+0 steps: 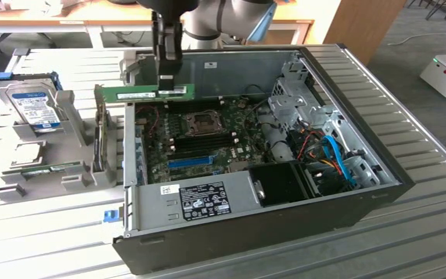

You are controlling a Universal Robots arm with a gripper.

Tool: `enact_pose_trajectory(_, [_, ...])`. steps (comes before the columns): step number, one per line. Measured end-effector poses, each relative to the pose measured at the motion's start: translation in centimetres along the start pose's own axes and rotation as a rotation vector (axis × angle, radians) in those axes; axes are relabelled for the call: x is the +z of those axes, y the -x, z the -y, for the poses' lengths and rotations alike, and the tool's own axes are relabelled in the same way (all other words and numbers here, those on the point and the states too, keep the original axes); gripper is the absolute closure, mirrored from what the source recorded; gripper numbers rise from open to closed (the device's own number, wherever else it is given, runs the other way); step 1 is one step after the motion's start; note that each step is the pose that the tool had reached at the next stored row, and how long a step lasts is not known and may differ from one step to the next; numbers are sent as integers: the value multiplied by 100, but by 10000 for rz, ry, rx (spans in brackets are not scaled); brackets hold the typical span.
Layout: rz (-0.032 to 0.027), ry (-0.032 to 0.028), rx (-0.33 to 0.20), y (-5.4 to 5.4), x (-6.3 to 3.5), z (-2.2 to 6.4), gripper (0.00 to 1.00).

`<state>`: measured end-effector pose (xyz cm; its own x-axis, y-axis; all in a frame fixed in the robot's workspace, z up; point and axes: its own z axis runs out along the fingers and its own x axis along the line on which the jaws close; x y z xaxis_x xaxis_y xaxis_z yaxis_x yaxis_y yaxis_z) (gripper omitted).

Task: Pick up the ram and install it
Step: 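Pick up the ram and move it above insertion slot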

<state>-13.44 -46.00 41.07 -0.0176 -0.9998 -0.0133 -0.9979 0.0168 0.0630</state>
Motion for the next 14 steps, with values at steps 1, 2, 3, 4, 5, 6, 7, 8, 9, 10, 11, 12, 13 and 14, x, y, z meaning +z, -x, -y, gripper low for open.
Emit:
enact_pose_trajectory(1, [-1, 4, -1, 0, -2, 28, 88])
enact_pose_trajectory(2, [0, 6, 0, 1, -3, 56, 88])
enact_pose_trajectory(3, [0, 10, 1, 1, -5, 85, 88])
enact_pose_trajectory(4, [0, 14, 1, 2, -7, 118, 88])
enact_pose_trajectory(5, [0, 18, 0, 2, -9, 150, 88])
enact_pose_trajectory(6, [-1, 23, 0, 3, -12, 182, 88])
enact_pose_trajectory(7, [-1, 27, -1, 3, -13, 212, 88])
enact_pose_trajectory(8, [0, 31, 1, 4, -15, 241, 88])
enact_pose_trajectory(9, [0, 35, 1, 5, -17, 272, 88])
enact_pose_trajectory(10, [0, 39, 1, 5, -19, 303, 88])
enact_pose_trajectory(11, [-1, 44, 0, 6, -21, 335, 88])
enact_pose_trajectory(12, [-1, 48, -1, 6, -23, 364, 88])
enact_pose_trajectory(13, [-1, 52, 1, 7, -25, 392, 88])
enact_pose_trajectory(14, [-1, 56, 1, 7, -27, 421, 88])
